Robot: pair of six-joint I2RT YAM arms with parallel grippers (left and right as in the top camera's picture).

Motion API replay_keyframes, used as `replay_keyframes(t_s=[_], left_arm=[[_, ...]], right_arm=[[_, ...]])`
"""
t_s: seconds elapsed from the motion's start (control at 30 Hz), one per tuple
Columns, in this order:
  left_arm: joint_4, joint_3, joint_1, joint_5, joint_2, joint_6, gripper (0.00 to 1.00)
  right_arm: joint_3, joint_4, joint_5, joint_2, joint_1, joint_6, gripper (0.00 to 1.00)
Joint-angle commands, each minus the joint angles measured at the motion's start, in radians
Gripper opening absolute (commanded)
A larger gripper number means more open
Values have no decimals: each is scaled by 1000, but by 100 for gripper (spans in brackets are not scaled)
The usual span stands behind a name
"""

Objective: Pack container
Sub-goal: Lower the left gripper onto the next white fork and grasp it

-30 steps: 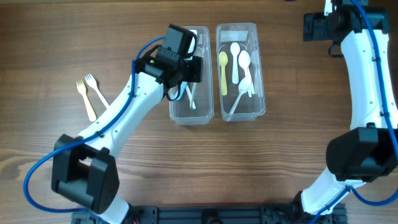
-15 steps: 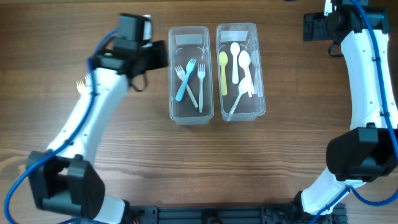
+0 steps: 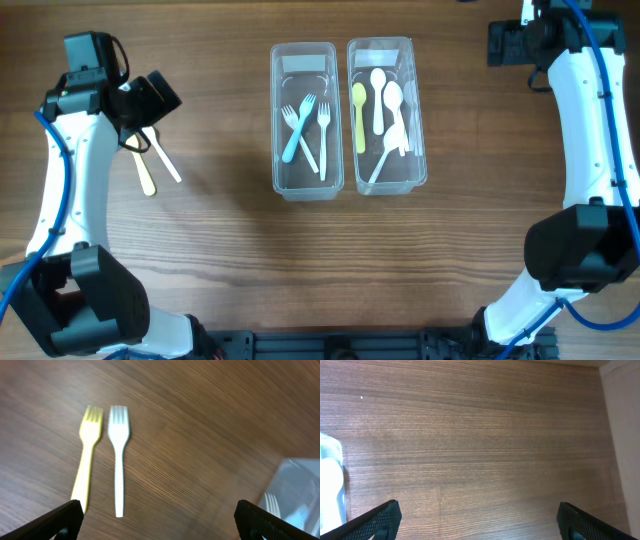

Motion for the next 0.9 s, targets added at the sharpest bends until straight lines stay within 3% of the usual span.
replay_keyframes(t_s=[0.0,0.3,0.47,0.67,0.87], left_arm=[[-6,1,7,-98,31,-90,97],[66,0,10,-113,330,-98,88],[105,0,10,-113,393,-144,73],[129,0,10,-114,397,-146,42],[130,0,10,-114,398,-146,46]], right_arm=[[13,3,17,6,2,-6,100],[13,3,17,6,2,-5,100],[13,3,17,6,2,-6,100],[13,3,17,6,2,-6,100],[13,3,17,6,2,-5,100]])
